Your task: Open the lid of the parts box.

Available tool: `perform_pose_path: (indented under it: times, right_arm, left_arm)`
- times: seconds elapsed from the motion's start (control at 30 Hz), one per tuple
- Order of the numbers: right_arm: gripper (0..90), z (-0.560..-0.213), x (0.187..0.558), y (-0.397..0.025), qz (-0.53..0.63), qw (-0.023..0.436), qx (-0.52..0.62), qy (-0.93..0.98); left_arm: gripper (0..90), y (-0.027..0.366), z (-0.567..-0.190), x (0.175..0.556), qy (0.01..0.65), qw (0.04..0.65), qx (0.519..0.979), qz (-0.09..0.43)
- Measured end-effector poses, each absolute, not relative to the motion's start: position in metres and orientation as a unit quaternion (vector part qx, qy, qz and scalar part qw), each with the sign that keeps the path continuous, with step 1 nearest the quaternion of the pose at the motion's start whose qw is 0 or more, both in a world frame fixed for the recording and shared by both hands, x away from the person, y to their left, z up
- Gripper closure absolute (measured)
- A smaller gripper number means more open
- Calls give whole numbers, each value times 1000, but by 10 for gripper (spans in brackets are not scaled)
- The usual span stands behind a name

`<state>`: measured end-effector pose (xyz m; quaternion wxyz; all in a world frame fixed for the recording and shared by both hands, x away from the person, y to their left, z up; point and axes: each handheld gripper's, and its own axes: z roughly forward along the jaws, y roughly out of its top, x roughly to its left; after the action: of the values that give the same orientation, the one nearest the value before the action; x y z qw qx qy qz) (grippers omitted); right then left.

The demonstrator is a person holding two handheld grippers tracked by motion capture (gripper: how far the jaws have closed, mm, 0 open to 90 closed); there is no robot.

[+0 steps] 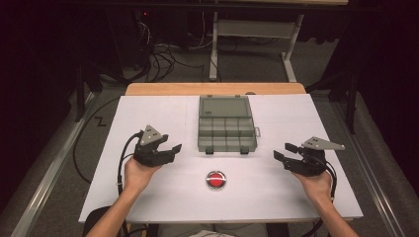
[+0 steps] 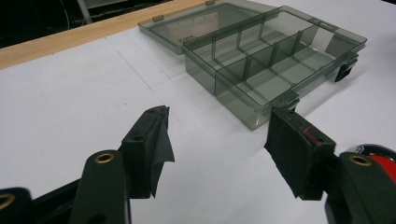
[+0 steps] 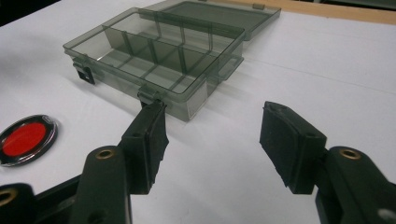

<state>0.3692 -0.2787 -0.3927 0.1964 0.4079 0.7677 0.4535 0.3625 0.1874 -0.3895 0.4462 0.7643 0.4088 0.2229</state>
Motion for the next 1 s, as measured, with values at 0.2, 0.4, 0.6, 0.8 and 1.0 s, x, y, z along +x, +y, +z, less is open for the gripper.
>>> perform_pose_path:
  times: [0.2,0.4,0.6,0.8,1.0]
  right_arm:
    - [419,-398,358,-282,468,203,402,761]
    - [419,-403,349,-287,482,203,396,755]
    - [434,-408,341,-295,493,223,389,746]
    - [431,-413,335,-303,503,226,400,732]
    - [431,-417,334,-305,502,228,410,727]
  left_arm:
    - [392,189,-393,354,406,456,758,229]
    - [386,193,-395,349,408,465,749,237]
    - [385,197,-398,346,412,475,739,242]
    - [384,199,-404,339,407,480,735,252]
    - [384,200,-409,338,412,476,737,246]
